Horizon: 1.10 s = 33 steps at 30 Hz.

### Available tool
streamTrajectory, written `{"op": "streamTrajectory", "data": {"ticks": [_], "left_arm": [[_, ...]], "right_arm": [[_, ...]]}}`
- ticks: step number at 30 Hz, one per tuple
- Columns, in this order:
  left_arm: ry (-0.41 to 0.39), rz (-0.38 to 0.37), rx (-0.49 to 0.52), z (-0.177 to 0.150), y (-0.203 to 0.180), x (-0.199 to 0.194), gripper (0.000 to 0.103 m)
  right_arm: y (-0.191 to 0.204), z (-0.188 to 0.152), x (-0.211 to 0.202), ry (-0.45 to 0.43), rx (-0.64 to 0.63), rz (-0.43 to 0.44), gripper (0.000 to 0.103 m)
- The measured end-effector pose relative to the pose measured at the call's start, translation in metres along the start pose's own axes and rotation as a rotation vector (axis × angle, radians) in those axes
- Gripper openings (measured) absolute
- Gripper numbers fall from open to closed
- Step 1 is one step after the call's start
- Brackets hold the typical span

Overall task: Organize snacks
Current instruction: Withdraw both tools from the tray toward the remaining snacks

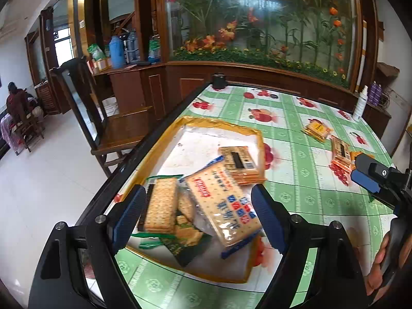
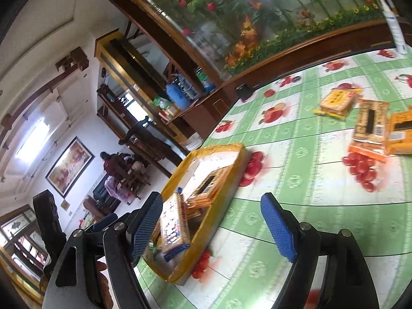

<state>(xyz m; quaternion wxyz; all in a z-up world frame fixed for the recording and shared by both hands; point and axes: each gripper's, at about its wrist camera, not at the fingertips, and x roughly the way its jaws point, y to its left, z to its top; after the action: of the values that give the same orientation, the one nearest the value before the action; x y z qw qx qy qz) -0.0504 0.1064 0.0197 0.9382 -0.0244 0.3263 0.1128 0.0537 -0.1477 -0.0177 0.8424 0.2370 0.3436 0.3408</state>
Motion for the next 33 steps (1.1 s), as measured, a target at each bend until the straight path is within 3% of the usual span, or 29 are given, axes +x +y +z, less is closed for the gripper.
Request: {"op": "streamTrajectory", "data": {"ticks": [9, 18, 24, 33], "left_arm": [[0.003, -0.059, 0.056, 0.001, -0.035, 0.000, 0.084], [0.020, -0.157, 0.154, 0.000, -0.096, 0.004, 0.084], [0.007, -0.191, 0.210, 0.001, -0.126, -0.003, 0.084], [0.018, -0.214, 0.229, 0.005, -0.146, 0.005, 0.084]], "right_arm": [[-0.056, 0.006, -0.059, -0.083, 0.052, -0.125, 0.083], [-0.133, 0.007, -0.136, -0.187, 0.203, -0.262, 0.085], [-0.154, 0.009, -0.163, -0.236, 0.245, -0.295, 0.088], [-0.170, 0.012, -0.175, -0.242, 0.253, -0.324, 0.089]]}}
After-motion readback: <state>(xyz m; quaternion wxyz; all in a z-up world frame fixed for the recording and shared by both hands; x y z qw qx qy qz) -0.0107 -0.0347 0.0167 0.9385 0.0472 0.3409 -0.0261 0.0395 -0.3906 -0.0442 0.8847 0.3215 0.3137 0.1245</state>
